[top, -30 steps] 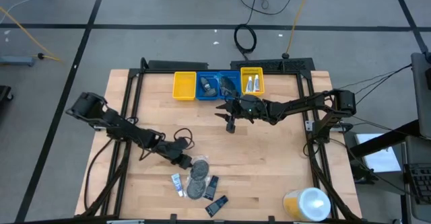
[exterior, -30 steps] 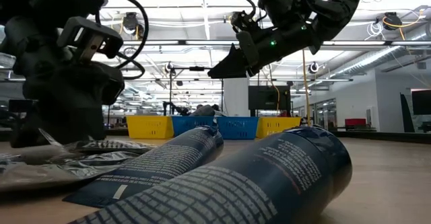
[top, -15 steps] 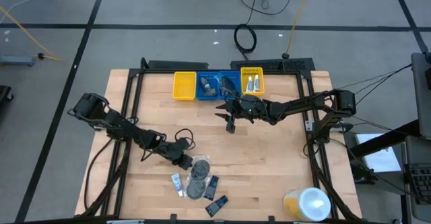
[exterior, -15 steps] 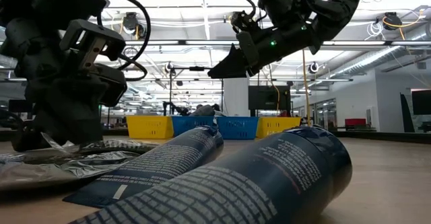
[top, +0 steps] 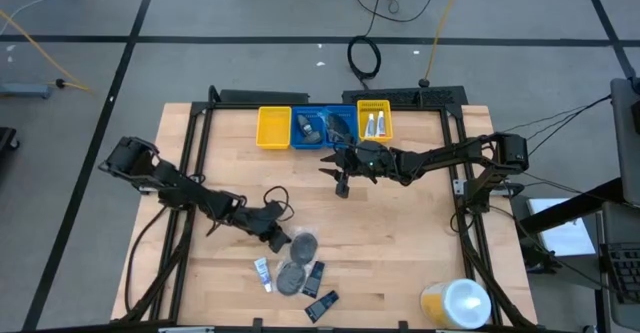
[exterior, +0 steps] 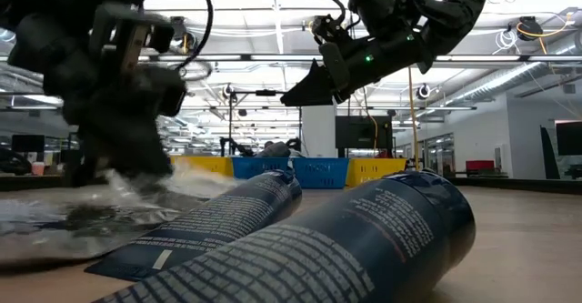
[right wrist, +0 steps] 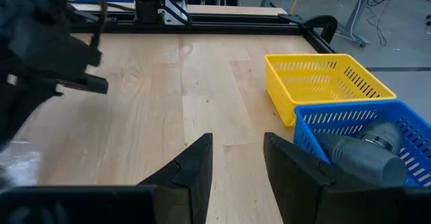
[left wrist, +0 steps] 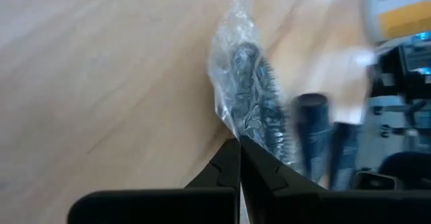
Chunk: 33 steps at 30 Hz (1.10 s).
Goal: Pick & Place Travel size toiletries
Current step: Put the black hairbrush into the right blue bin
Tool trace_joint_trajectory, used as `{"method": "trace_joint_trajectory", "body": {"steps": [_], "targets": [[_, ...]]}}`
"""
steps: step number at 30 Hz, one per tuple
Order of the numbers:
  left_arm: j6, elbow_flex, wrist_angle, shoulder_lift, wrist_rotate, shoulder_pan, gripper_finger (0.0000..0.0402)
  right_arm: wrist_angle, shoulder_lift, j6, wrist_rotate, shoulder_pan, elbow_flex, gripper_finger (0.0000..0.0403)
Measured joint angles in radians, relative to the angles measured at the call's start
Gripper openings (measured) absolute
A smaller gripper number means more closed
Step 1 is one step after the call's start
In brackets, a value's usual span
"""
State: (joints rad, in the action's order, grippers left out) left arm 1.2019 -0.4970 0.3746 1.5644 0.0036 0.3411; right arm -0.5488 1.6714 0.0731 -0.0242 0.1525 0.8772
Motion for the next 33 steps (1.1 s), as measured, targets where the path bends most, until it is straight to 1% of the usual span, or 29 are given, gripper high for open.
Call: {"method": "trace_joint_trajectory", "body": {"steps": [5, 12, 18, 22, 24, 26, 29, 33], "targets": [[-0.077, 0.001, -0.028, -0.06, -0.015, -0.028, 0.0, 0.0, 0.0, -0.001, 0.0, 0.0, 0.0, 0.0128], [-0.184, -0.001, -0.094, -0.175, -0.041, -0.068, 0.0, 0.0, 0.0, -0.008, 0.001, 0.0, 0.0, 0.0128], [-0.254, -0.001, -0.194, -0.281, -0.084, -0.095, 0.0, 0.0, 0.0, -0.008, 0.004, 0.0, 0.0, 0.0128], [-0.341, -0.007, -0.209, -0.338, -0.1, -0.115, 0.0, -0.001, 0.0, -0.008, 0.06, 0.0, 0.0, 0.0128], [-0.391, -0.041, -0.277, -0.358, -0.102, -0.123, 0.0, -0.005, 0.0, -0.009, 0.109, 0.0, 0.0, 0.0128], [-0.436, -0.102, -0.384, -0.365, -0.108, -0.131, 0.0, -0.01, 0.0, -0.009, 0.155, 0.0, 0.0, 0.0128], [-0.508, -0.217, -0.578, -0.363, -0.136, -0.139, 0.0, -0.02, 0.0, -0.009, 0.188, 0.0, 0.0, 0.0128], [-0.614, -0.336, -0.717, -0.355, -0.162, -0.144, 0.0, -0.04, 0.0, -0.02, 0.219, 0.0, 0.0, 0.0128]]}}
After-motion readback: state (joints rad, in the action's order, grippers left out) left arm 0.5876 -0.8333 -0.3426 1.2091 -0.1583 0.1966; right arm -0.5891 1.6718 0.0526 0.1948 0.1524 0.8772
